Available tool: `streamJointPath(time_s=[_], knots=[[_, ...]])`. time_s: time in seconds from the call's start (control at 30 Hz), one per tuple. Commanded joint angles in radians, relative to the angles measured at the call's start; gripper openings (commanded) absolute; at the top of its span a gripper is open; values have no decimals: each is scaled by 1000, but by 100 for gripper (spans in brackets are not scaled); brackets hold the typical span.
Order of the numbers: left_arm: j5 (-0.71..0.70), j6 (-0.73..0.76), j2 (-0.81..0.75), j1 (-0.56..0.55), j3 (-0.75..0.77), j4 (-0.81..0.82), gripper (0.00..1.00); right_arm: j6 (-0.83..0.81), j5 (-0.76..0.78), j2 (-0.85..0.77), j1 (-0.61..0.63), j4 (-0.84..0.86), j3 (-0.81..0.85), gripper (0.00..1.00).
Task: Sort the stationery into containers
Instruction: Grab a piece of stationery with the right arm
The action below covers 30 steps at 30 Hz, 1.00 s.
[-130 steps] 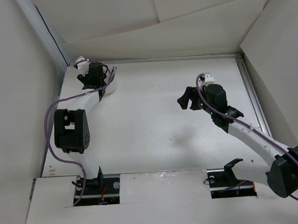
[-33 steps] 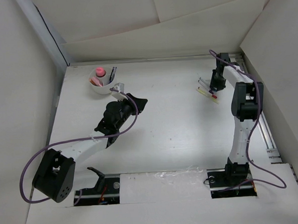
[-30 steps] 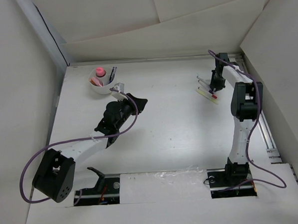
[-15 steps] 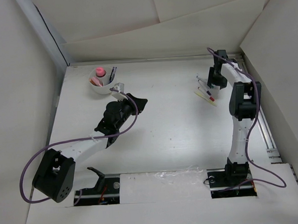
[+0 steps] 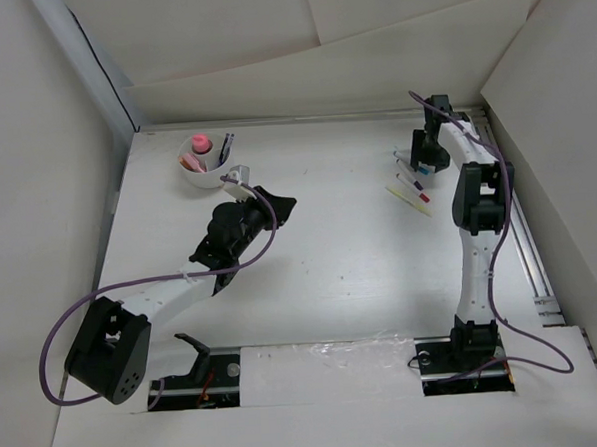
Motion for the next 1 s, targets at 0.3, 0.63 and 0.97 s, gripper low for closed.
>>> streamJointPath(time_s=[0.3,0.63,0.97], knots=[[27,5,-24,1,-4,58,9,-54,-64,53,38,-60,73,43],[36,5,-24,1,-4,58,9,-35,-28,-23,48,6,-69,21],[65,5,16,1,14,58,11,-17,-15,-52,57,48,-84,0]])
